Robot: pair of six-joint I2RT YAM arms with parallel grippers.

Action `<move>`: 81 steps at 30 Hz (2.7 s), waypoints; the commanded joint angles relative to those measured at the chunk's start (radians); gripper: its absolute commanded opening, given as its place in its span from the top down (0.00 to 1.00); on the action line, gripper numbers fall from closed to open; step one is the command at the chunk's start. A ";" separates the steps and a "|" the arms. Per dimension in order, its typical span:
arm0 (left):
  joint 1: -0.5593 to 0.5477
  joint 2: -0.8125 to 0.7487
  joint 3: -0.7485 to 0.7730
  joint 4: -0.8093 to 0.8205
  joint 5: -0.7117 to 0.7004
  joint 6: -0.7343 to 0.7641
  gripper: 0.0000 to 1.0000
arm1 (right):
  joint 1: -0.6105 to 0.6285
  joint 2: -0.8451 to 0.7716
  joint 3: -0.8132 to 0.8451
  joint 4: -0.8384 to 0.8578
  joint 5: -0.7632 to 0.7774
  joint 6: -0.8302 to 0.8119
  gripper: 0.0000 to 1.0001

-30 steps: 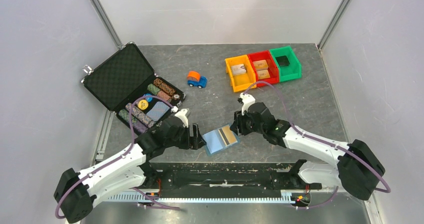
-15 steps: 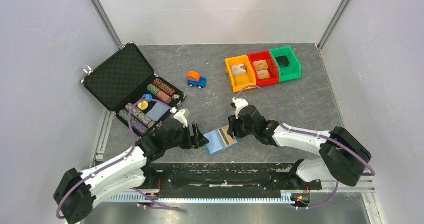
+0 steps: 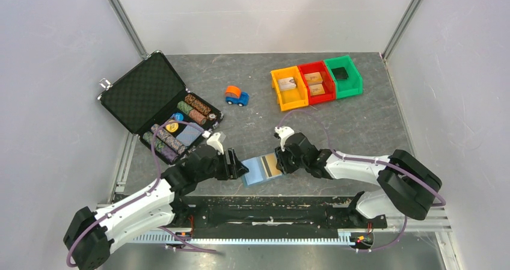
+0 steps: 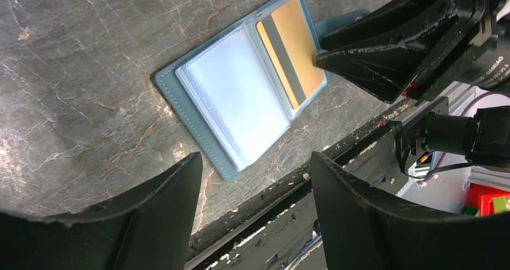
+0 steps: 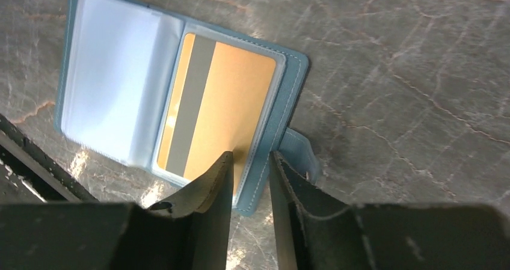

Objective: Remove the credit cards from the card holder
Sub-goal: Remove the credit card from the card holder.

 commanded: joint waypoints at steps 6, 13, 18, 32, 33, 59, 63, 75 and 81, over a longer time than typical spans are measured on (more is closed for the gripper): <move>0.002 0.013 0.003 0.027 -0.024 -0.021 0.32 | 0.105 0.036 -0.025 -0.010 0.009 -0.049 0.75; 0.002 0.064 0.019 0.041 -0.003 -0.019 0.36 | 0.110 -0.011 0.002 -0.034 0.051 0.004 0.64; 0.002 0.076 0.016 0.106 0.022 -0.050 0.38 | 0.109 -0.076 0.019 -0.016 0.049 0.078 0.65; 0.002 0.188 -0.002 0.266 0.082 -0.122 0.39 | 0.108 -0.057 0.039 0.053 0.023 0.143 0.71; 0.002 0.196 -0.004 0.273 0.080 -0.125 0.39 | 0.108 -0.050 0.039 0.059 0.023 0.144 0.71; 0.002 0.388 -0.048 0.455 0.051 -0.169 0.46 | 0.027 0.066 -0.139 0.305 -0.170 0.236 0.85; 0.002 0.408 -0.046 0.462 0.042 -0.169 0.48 | 0.018 0.067 -0.146 0.325 -0.190 0.238 0.93; 0.002 0.419 -0.060 0.485 0.051 -0.175 0.50 | -0.003 -0.057 -0.106 0.261 -0.184 0.253 0.78; 0.002 0.420 -0.066 0.495 0.055 -0.180 0.50 | -0.002 -0.037 -0.083 0.260 -0.190 0.260 0.76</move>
